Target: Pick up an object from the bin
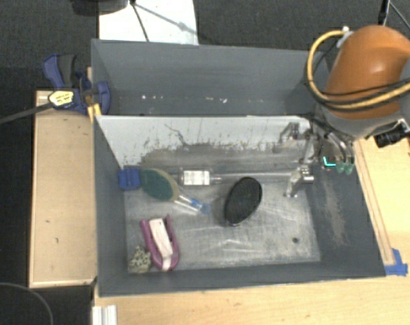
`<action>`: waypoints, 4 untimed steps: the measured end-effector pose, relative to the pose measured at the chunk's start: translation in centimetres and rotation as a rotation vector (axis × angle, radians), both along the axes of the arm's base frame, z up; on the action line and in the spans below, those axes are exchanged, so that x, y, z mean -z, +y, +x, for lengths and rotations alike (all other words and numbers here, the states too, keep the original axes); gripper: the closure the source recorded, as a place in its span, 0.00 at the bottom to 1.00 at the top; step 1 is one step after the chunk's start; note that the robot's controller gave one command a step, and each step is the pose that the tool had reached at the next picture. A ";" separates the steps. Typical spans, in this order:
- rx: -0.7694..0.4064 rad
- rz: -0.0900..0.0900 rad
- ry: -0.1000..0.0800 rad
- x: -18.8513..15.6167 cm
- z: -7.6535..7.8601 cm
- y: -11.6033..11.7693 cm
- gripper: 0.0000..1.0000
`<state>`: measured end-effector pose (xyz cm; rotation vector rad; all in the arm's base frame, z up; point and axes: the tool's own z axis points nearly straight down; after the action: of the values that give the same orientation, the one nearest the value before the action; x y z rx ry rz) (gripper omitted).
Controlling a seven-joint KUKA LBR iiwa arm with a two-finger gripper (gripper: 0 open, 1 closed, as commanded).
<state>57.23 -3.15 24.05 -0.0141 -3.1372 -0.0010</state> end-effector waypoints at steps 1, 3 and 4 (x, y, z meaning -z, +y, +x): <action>-0.475 -0.002 -0.008 16.7 1.2 5.9 0.00; -0.892 -0.001 -0.014 14.0 1.7 2.2 0.00; -1.305 -0.001 -0.015 16.6 1.6 1.8 0.00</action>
Offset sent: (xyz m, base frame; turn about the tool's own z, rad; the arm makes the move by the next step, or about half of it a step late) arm 0.0093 0.0597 -0.1705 -0.4775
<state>58.87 -1.37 7.42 1.9026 -2.5128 0.0044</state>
